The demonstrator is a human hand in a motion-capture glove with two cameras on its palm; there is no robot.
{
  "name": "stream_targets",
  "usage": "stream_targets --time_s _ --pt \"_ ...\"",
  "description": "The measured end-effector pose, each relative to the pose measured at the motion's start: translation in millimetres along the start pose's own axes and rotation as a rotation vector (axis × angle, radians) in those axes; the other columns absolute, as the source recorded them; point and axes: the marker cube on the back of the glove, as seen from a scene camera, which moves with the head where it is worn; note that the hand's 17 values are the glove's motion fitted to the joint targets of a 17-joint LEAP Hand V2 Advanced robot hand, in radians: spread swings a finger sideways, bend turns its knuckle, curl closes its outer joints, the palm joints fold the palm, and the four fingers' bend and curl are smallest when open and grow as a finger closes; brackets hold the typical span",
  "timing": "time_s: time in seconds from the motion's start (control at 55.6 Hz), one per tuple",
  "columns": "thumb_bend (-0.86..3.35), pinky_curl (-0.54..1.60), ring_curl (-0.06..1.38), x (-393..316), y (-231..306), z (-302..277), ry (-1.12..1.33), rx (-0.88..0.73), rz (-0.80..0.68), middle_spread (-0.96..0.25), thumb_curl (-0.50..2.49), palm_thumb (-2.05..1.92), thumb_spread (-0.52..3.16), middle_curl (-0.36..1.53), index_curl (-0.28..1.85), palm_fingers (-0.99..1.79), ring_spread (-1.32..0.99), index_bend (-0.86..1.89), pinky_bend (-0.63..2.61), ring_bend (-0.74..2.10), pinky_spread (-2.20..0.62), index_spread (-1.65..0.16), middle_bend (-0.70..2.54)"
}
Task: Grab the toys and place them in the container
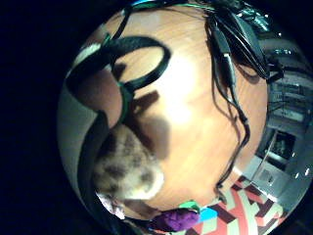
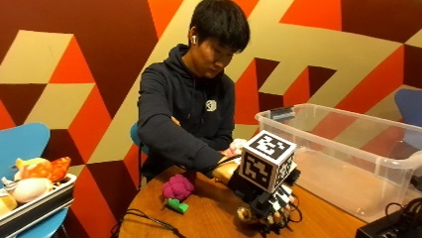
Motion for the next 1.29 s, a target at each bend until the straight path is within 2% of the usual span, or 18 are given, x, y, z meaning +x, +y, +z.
stream_targets --time_s 0.126,0.288,0.557,0.809,0.863,0.935,1.043,1.169,1.241,1.295 --pt "0.30 0.36 0.43 -2.3 0.5 -1.3 -0.001 0.069 0.006 -0.13 0.66 0.80 0.74 0.40 0.52 1.17 -0.32 0.66 0.84 0.92 -0.32 -0.23 0.82" --pt "0.29 0.42 0.51 -9.9 17.2 -16.4 0.069 0.081 0.016 -0.15 0.75 0.78 0.42 0.49 0.65 1.13 -0.37 0.84 0.95 1.07 -0.35 -0.26 0.98" --pt "0.22 0.55 0.61 -64.2 75.4 -137.6 0.062 0.265 -0.027 -0.18 0.83 0.66 0.21 0.59 0.82 0.90 -0.42 0.92 1.16 1.17 -0.38 -0.30 1.05" --pt "0.22 0.61 0.68 -179.8 108.6 -207.8 0.052 0.403 -0.240 -0.20 0.90 0.65 0.12 0.67 0.94 0.79 -0.44 0.95 1.28 1.24 -0.38 -0.33 1.11" --pt "0.22 0.62 0.69 -199.2 110.4 -211.1 0.063 0.415 -0.355 -0.20 0.91 0.65 0.11 0.68 0.96 0.77 -0.44 0.96 1.29 1.25 -0.38 -0.34 1.12" --pt "0.22 0.63 0.71 -227.7 103.0 -213.3 0.000 0.420 -0.279 -0.20 0.93 0.65 0.10 0.70 0.99 0.74 -0.44 0.97 1.31 1.27 -0.38 -0.34 1.13" --pt "0.22 0.64 0.73 -265.1 93.8 -204.2 0.004 0.441 -0.296 -0.20 0.95 0.65 0.09 0.73 1.02 0.69 -0.44 0.96 1.33 1.29 -0.38 -0.35 1.14" --pt "0.19 0.65 0.74 -294.4 82.5 -185.4 0.035 0.414 -0.315 -0.20 0.98 0.63 0.15 0.75 1.06 0.46 -0.43 0.91 1.34 1.25 -0.37 -0.35 1.10" --pt "0.17 0.65 0.74 -292.3 75.8 -169.2 0.188 0.383 -0.419 -0.20 0.99 0.61 0.23 0.75 1.06 0.32 -0.42 0.81 1.36 1.24 -0.35 -0.35 1.06" --pt "0.16 0.63 0.74 -299.2 70.9 -160.9 0.156 0.349 -0.370 -0.19 0.98 0.59 0.36 0.73 1.03 0.14 -0.39 0.64 1.37 1.28 -0.33 -0.33 0.97"
